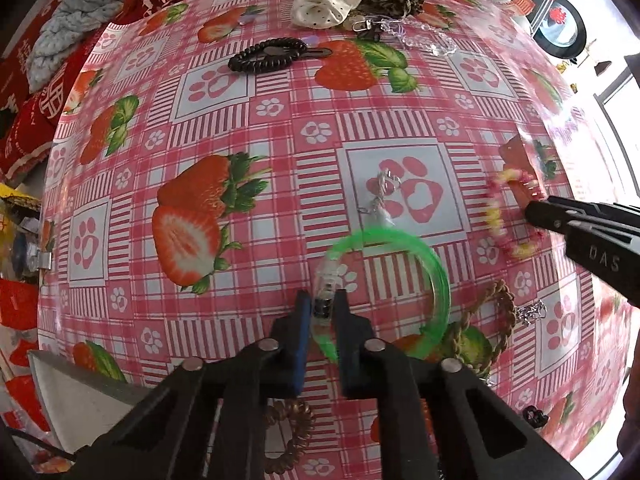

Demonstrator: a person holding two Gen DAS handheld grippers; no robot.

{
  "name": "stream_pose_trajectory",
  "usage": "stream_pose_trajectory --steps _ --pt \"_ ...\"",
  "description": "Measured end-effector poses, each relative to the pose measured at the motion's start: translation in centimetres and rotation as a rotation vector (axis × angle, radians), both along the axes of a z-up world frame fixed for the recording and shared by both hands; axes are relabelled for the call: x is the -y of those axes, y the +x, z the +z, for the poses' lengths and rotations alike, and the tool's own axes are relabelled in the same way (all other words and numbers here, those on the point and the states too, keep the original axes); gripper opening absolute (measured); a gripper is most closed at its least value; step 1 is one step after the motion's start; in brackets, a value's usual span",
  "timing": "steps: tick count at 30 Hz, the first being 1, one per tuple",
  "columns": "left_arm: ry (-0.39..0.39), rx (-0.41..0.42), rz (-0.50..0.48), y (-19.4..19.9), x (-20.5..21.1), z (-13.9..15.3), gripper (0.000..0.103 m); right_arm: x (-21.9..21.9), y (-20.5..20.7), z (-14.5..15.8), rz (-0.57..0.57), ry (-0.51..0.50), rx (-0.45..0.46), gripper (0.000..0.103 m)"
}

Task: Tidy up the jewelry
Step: 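Carry the green bangle and beaded bracelet into the white tray and release both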

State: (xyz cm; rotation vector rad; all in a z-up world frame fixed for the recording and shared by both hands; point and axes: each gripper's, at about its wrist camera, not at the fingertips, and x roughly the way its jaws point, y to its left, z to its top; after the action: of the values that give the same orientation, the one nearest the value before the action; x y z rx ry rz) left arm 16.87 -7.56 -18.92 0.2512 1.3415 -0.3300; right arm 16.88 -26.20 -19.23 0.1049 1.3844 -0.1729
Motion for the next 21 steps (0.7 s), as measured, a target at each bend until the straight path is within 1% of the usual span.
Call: stream_pose_trajectory --steps 1,4,9,15,17,20,21 --pt "-0.01 -0.003 0.011 0.0 0.0 0.0 0.016 0.0 0.0 0.0 -0.002 0.008 0.001 0.01" --pt "-0.045 -0.017 0.05 -0.1 -0.6 0.3 0.016 -0.2 -0.2 0.5 -0.006 0.04 0.006 0.01" --pt "-0.065 0.0 0.071 -0.9 -1.2 1.6 0.016 1.1 -0.8 2.1 -0.011 0.095 0.041 0.01" --pt "-0.089 0.028 0.113 -1.4 -2.6 4.2 0.016 1.4 -1.7 4.3 0.002 0.133 0.075 0.01" --pt "-0.102 0.04 0.132 -1.6 -3.2 5.2 0.016 2.0 -1.6 4.4 0.005 0.146 0.087 0.01" --pt "-0.112 0.061 0.16 -2.4 -4.5 6.6 0.016 1.8 -1.8 5.8 0.019 0.165 0.108 0.01" --pt "-0.113 0.067 0.17 -2.1 -5.0 6.7 0.016 1.5 -1.9 6.3 0.025 0.173 0.112 0.01"
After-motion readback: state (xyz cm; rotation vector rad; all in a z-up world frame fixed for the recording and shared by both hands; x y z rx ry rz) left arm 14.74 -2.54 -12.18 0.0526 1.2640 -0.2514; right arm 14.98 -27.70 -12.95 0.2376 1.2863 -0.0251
